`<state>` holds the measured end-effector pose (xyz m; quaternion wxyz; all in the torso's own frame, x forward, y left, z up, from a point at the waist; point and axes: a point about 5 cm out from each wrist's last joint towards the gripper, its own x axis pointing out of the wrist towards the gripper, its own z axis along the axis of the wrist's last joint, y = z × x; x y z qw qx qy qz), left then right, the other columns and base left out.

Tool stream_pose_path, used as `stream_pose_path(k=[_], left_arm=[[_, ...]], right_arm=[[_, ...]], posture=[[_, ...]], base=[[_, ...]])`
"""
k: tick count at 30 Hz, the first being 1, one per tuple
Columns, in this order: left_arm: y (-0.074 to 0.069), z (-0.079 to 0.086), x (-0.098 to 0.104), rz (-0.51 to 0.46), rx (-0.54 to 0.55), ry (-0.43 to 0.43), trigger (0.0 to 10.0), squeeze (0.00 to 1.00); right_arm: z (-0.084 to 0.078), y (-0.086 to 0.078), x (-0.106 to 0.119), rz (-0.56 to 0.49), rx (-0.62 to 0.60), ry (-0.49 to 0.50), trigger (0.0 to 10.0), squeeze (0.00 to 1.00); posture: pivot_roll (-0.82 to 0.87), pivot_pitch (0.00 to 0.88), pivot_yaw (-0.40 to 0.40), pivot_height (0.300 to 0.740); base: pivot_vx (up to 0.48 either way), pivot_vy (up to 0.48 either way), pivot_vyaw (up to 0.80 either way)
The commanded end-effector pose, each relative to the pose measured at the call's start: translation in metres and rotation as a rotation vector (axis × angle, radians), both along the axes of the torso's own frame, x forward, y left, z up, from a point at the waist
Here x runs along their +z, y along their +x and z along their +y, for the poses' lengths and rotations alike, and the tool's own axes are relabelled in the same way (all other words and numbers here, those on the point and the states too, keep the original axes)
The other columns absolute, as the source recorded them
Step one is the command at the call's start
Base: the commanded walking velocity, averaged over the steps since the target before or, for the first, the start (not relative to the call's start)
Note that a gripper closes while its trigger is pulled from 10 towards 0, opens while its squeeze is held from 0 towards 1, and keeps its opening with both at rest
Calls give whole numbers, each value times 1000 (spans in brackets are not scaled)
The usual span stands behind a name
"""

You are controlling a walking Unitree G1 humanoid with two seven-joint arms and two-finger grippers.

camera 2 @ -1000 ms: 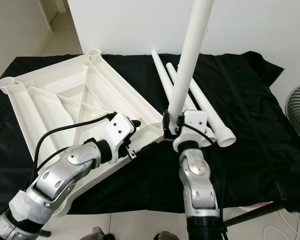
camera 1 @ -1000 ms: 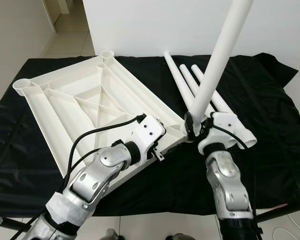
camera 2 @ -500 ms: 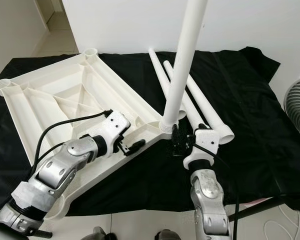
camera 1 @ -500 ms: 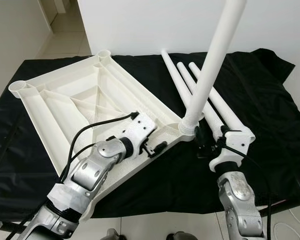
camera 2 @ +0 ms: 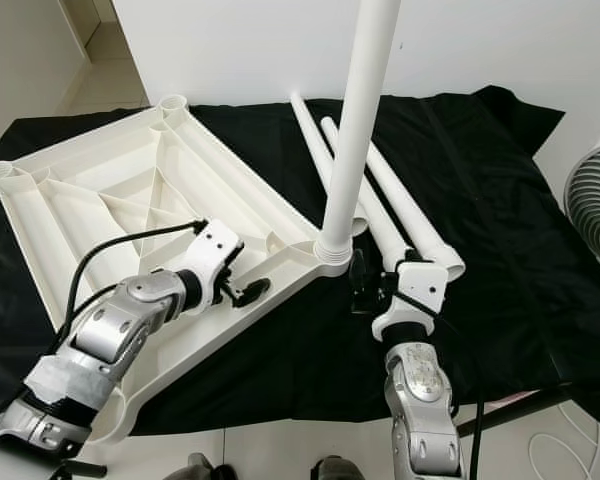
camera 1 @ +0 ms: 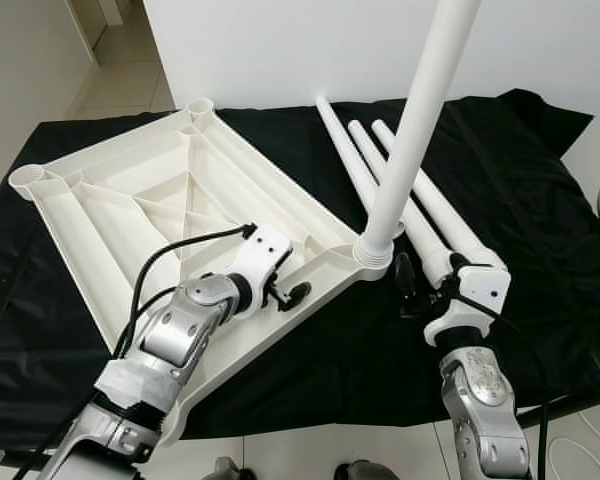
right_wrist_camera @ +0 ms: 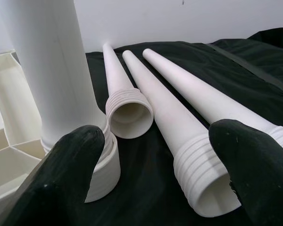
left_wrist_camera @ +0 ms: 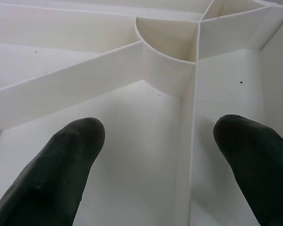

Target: Building children table

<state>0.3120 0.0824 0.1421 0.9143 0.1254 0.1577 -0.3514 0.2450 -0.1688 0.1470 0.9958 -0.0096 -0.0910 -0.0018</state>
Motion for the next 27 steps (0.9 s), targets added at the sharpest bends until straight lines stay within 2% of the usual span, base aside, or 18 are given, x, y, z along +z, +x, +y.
stream_pose_path(k=[1, 5, 6, 7, 8, 27], left_arm=[[9, 19, -12, 0, 253, 68, 9647, 0], [9, 20, -13, -1, 263, 67, 9647, 0], [10, 21, -12, -1, 274, 62, 4314, 0], [10, 21, -12, -1, 274, 62, 4314, 0], [10, 21, -11, 2, 278, 52, 0, 0], [10, 28, -13, 15, 325, 68, 0, 0]], right_arm=[[1, 1, 0, -7, -3, 3, 10000, 0], [1, 1, 0, -7, -4, 2, 10000, 0], [1, 1, 0, -8, -3, 1, 10000, 0], [1, 1, 0, -8, -3, 1, 10000, 0], [2, 2, 0, -7, 1, -1, 10000, 0], [6, 9, 1, -14, 21, -9, 10000, 0]], posture=[[-181, 98, 78, 740], [-181, 97, 75, 740], [-180, 97, 73, 740], [-180, 97, 73, 740], [-175, 97, 70, 740], [-177, 81, 73, 740]], base=[[0, 0, 0], [0, 0, 0], [0, 0, 0], [0, 0, 0], [0, 0, 0], [0, 0, 0]])
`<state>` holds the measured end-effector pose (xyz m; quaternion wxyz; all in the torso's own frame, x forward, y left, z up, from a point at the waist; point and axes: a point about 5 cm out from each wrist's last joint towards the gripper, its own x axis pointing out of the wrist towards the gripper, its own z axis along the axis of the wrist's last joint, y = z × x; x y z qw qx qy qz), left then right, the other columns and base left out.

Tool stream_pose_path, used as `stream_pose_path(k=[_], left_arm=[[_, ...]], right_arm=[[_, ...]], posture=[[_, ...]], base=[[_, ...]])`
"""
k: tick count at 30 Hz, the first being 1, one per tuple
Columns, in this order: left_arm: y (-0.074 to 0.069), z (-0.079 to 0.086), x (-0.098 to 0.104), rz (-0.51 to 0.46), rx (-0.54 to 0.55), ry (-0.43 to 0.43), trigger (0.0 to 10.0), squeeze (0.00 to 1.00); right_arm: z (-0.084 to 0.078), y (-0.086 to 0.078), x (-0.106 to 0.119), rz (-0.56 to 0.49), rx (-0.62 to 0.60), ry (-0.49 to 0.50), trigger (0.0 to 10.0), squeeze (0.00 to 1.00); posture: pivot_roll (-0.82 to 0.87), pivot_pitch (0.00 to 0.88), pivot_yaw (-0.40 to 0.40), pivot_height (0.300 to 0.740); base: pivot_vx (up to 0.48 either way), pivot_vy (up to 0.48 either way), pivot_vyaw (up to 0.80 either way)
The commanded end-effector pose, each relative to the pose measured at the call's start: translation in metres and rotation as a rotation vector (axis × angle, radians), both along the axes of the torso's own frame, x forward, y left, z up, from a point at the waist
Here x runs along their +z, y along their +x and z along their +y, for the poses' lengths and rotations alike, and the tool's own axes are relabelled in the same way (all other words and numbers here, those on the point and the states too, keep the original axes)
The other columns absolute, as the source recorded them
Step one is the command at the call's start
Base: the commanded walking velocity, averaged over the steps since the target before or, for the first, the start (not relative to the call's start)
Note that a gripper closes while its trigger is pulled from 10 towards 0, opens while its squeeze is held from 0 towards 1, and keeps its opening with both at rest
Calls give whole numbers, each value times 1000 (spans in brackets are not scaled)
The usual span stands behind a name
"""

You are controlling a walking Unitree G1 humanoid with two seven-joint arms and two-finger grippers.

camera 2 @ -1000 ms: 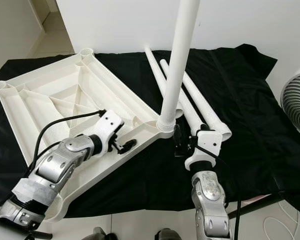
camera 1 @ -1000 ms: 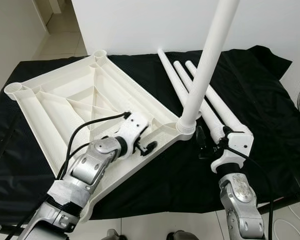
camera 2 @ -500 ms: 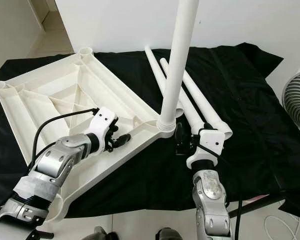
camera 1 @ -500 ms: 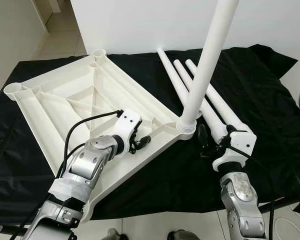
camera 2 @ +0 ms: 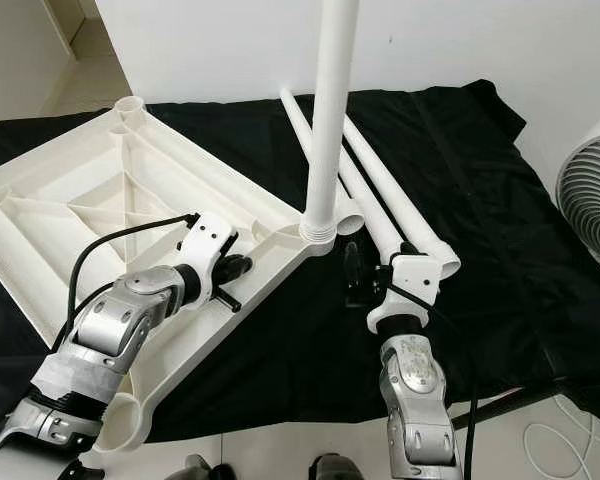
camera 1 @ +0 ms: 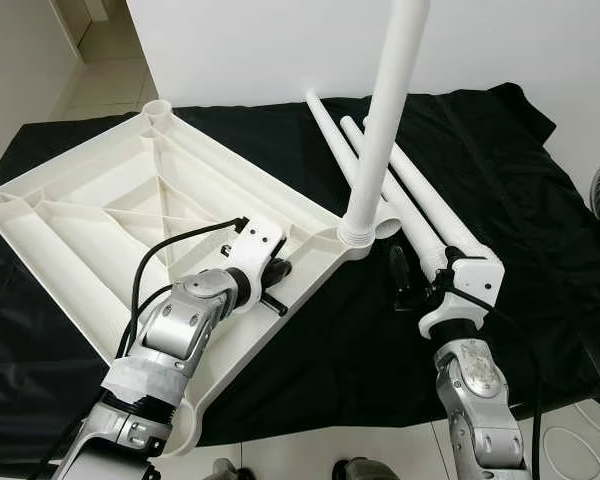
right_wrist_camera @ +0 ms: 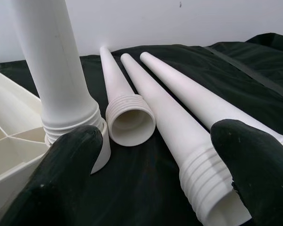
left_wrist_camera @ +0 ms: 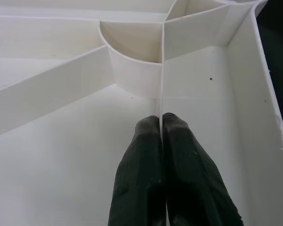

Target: Building children table

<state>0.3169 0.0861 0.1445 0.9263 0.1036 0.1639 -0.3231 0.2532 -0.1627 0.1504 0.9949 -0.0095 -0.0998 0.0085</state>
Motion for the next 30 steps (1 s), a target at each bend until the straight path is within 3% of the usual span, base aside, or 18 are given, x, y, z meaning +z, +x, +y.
stream_pose_path(k=[1, 16, 21, 29, 30], left_arm=[[8, 27, -16, -2, 281, 105, 0, 0], [35, 32, -23, -32, 395, 132, 0, 0], [45, 26, -19, -41, 405, 120, 0, 0], [58, -4, -5, -67, 350, 73, 0, 0], [59, -13, 0, -73, 333, 53, 392, 0]], right_arm=[[0, 1, -2, 1, -1, -7, 10000, 0], [2, 5, 1, -15, -8, -7, 10000, 0], [2, 5, 2, -18, -12, -8, 10000, 0], [5, 6, 2, -21, -10, -8, 10000, 0], [6, 6, 2, -21, -7, -9, 10000, 0]], posture=[[-178, 79, 74, 740], [-183, 79, 77, 740], [-185, 87, 80, 740], [-187, 96, 84, 740], [-187, 96, 84, 740]], base=[[0, 0, 0], [0, 0, 0], [0, 0, 0], [0, 0, 0], [0, 0, 0]])
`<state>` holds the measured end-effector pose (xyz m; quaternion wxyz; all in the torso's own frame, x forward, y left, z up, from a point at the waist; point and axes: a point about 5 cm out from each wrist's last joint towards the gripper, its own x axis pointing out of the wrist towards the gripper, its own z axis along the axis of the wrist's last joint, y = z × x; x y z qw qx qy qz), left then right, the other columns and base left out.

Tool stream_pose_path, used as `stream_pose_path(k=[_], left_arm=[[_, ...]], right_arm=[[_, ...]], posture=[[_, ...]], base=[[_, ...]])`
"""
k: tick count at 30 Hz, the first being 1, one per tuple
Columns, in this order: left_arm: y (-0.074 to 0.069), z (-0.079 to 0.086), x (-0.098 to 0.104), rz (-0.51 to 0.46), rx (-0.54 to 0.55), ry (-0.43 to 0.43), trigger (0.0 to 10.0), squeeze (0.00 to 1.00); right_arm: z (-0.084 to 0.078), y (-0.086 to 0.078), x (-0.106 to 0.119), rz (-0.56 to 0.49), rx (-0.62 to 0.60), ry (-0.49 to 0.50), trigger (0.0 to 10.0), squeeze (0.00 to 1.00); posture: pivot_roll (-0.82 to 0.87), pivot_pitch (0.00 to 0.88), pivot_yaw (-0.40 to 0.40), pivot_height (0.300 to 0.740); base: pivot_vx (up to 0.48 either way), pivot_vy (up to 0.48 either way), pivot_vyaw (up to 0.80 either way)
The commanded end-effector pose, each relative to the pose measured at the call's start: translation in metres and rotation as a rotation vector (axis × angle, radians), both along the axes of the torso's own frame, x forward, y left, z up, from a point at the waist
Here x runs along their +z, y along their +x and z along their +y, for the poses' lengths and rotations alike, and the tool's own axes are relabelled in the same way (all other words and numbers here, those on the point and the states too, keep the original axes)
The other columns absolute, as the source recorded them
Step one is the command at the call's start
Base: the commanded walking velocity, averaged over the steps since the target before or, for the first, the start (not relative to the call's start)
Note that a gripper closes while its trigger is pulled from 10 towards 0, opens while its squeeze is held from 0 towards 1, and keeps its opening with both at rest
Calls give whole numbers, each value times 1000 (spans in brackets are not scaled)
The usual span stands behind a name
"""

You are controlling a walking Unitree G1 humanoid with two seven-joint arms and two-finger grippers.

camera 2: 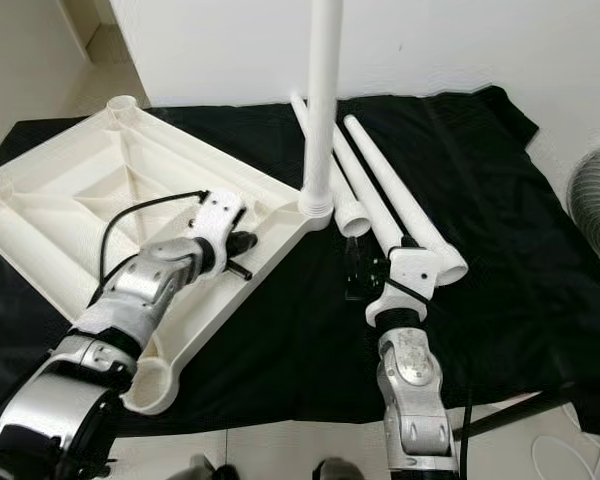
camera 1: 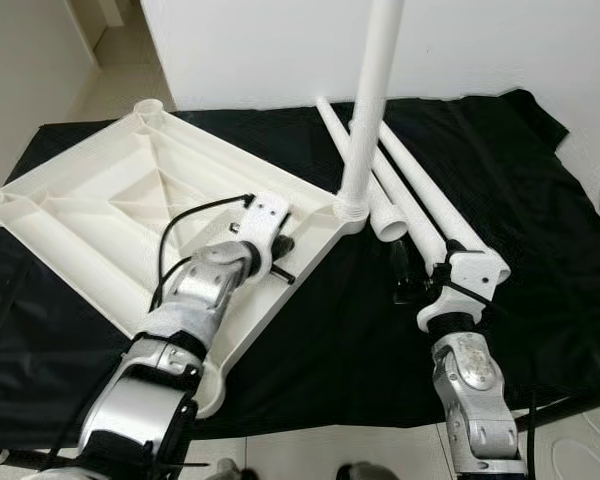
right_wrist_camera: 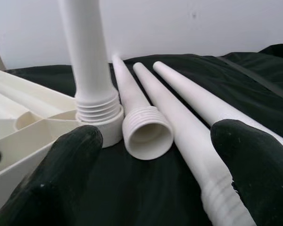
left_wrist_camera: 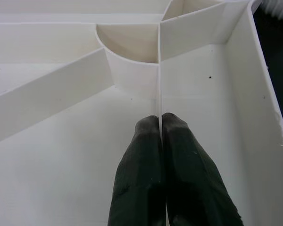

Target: Building children table

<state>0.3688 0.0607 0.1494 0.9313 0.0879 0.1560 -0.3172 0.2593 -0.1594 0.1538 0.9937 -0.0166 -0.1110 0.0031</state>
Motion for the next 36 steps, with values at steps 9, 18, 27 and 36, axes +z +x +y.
stream_pose_path(k=[9, 18, 27, 36], left_arm=[[2, -30, 22, -168, 95, -55, 10000, 0], [-3, -31, 27, -184, 6, -132, 10000, 1000], [-28, -32, 50, -417, -183, -127, 10000, 0], [-55, -2, 46, -437, -293, -54, 10000, 0]], right_arm=[[4, -1, -3, 4, 6, 0, 10000, 0], [5, 0, -3, 3, 14, -7, 10000, 0], [6, 2, -3, -1, 21, -14, 10000, 0], [6, 2, -4, -1, 16, -11, 10000, 0]], posture=[[-187, 99, 89, 740], [-180, 101, 85, 740], [-177, 102, 82, 740], [-167, 103, 87, 740]], base=[[0, 0, 0], [0, 0, 0], [0, 0, 0], [0, 0, 0]])
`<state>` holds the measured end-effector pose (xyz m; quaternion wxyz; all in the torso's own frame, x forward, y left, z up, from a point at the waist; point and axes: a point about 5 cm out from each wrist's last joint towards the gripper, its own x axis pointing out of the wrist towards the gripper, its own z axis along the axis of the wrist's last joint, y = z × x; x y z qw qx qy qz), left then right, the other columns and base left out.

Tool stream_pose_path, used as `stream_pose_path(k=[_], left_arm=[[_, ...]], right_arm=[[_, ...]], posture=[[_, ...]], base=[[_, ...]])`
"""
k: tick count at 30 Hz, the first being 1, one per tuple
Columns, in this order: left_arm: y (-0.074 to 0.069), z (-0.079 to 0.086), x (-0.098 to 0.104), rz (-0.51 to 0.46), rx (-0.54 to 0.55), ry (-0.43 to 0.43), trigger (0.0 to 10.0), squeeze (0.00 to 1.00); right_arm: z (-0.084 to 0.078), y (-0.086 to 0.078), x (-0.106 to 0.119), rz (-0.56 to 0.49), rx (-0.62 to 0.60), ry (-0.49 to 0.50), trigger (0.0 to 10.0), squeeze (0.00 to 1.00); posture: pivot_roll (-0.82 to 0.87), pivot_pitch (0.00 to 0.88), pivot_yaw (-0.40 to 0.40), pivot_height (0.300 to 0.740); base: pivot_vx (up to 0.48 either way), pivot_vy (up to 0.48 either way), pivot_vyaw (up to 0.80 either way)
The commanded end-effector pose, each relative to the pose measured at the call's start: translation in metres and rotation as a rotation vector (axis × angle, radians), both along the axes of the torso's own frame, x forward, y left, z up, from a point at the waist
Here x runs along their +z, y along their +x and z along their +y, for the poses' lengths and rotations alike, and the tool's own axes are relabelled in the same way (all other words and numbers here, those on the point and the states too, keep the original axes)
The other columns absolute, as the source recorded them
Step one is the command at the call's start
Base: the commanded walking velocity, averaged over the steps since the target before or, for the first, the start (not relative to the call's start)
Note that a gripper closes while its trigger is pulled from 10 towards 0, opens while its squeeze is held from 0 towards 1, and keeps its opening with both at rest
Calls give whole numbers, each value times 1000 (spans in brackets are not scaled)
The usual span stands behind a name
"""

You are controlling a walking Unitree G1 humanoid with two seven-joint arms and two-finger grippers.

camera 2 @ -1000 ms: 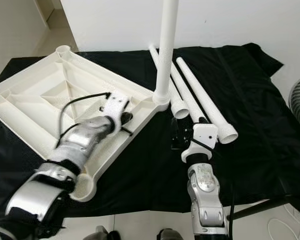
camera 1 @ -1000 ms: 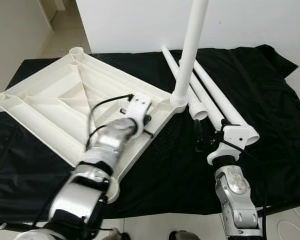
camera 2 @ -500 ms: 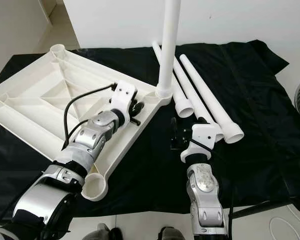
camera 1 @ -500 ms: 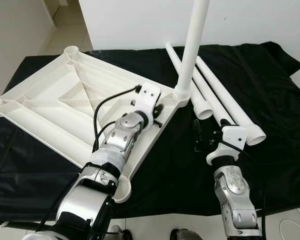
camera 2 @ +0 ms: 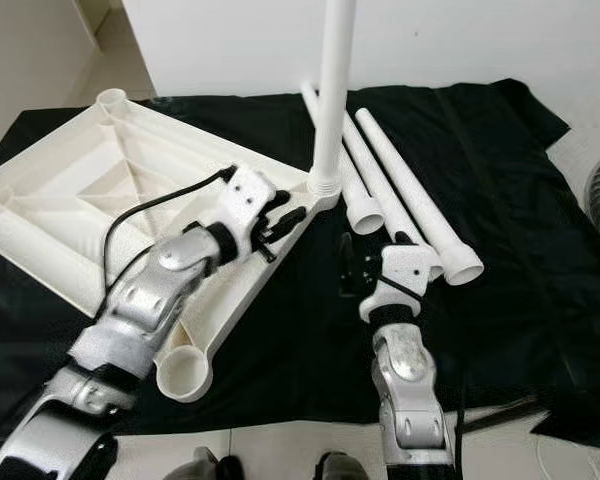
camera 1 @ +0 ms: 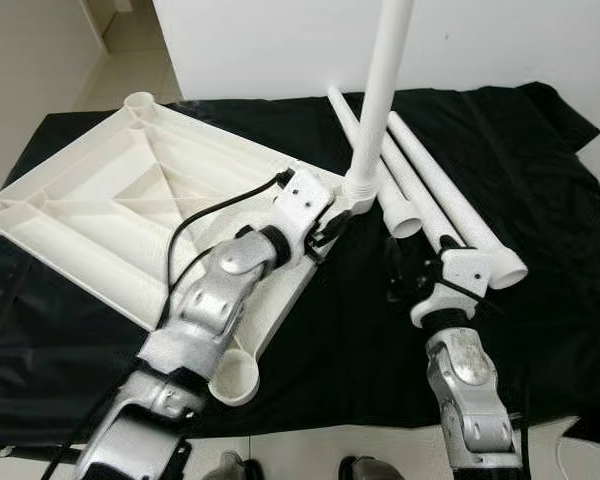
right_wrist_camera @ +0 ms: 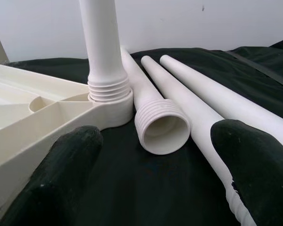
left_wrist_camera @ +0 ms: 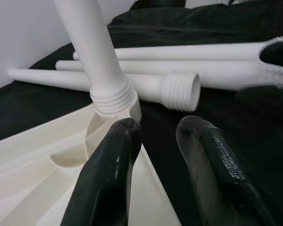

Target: Building children table

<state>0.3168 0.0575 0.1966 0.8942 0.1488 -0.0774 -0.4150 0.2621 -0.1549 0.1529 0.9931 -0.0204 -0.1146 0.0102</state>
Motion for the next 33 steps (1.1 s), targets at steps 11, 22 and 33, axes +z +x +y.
stream_pose_path(k=[11, 22, 33], left_arm=[[-9, 33, -9, 7, 164, -78, 10000, 0], [-12, 65, -14, 17, 487, -395, 10000, 0], [-17, 80, -6, -33, 572, -464, 10000, 0]], right_arm=[[2, 6, 0, -23, 13, -34, 10000, 0], [-1, 18, 10, -75, -9, -25, 10000, 0], [6, 17, 9, -90, -4, -8, 10000, 0]], posture=[[-161, 96, 86, 740], [-139, 120, 106, 740], [-109, 123, 151, 740]], base=[[0, 0, 0], [0, 0, 0], [0, 0, 0]])
